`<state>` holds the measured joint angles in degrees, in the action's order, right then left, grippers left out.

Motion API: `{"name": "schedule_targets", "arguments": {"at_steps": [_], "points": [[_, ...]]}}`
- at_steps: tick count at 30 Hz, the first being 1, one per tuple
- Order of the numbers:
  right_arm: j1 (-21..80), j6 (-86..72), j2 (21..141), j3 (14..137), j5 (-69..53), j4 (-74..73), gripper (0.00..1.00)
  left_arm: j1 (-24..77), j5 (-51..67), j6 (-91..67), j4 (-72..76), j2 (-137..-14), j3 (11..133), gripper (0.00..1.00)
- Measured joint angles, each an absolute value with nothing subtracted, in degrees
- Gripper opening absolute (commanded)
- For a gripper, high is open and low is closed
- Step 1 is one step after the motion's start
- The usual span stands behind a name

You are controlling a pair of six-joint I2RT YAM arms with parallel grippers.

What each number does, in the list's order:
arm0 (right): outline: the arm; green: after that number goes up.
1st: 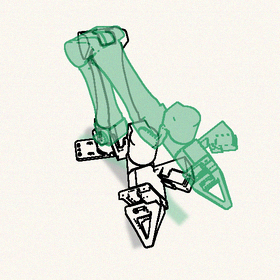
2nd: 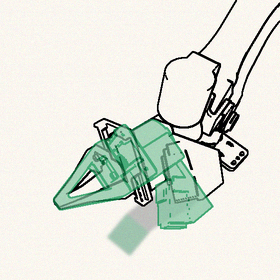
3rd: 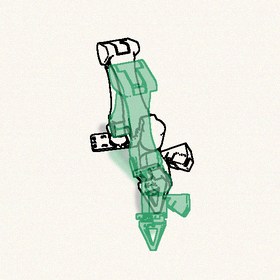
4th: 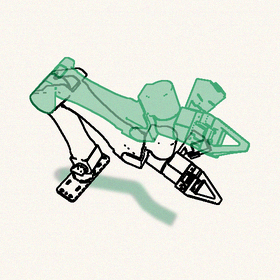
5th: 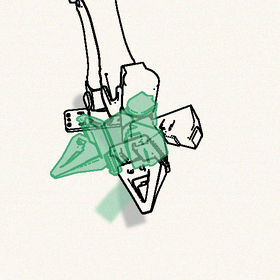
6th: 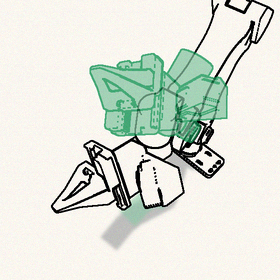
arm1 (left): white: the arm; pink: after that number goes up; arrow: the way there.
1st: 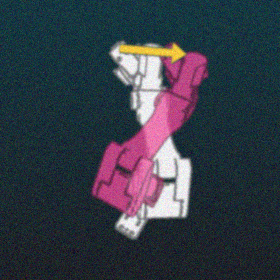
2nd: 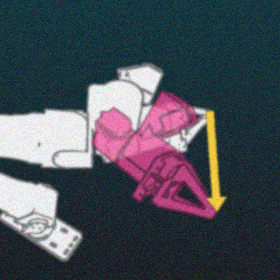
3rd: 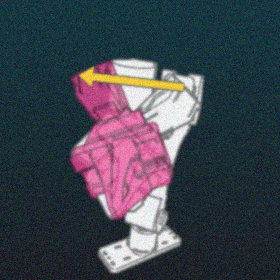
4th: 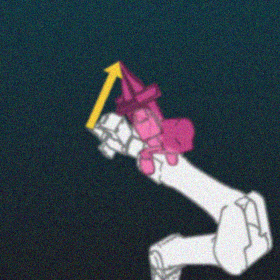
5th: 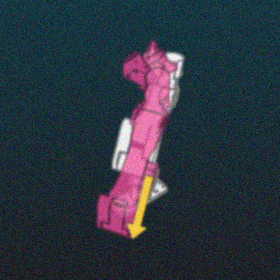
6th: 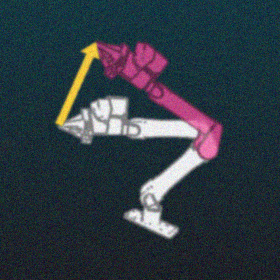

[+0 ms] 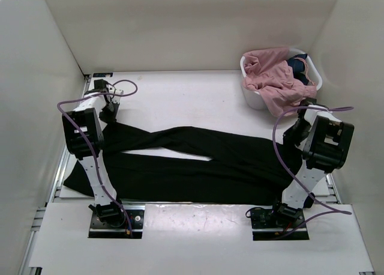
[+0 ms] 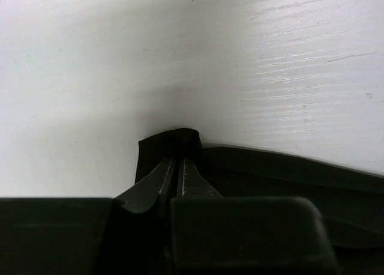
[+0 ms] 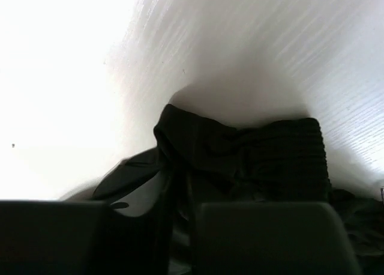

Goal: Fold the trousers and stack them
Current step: Fold the trousers

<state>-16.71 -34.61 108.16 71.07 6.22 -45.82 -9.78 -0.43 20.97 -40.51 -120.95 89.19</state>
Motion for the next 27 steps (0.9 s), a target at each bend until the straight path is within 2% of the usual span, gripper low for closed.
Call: {"name": "schedule_targets", "arguments": {"at_steps": [2, 8, 10, 13, 19, 27], "points": [[-16.45, -34.57, 108.27, 71.53, 6.94, -46.63, 0.01, -9.82, -0.43, 21.15, -41.28, -121.10, 89.97, 0.15], [-14.90, -32.86, 107.92, 78.32, 11.53, -49.78, 0.00, -10.76, -1.56, 22.22, -45.30, -123.20, 103.28, 0.15], [-14.37, -32.32, 105.43, 79.18, 11.75, -49.41, 0.00, -11.14, -1.80, 22.72, -44.69, -122.58, 108.42, 0.15], [-13.85, -31.20, 98.28, 78.46, 12.10, -49.36, 0.00, -11.40, -2.22, 23.53, -43.64, -118.41, 109.82, 0.15], [-13.85, -29.71, 81.52, 68.97, 13.89, -47.81, 0.00, -13.02, -3.70, 24.93, -43.07, -102.08, 95.64, 0.15], [-13.87, -29.85, 73.43, 62.00, 13.72, -48.66, 0.00, -18.65, -4.93, 26.89, -44.36, -89.17, 79.77, 0.15]]}}
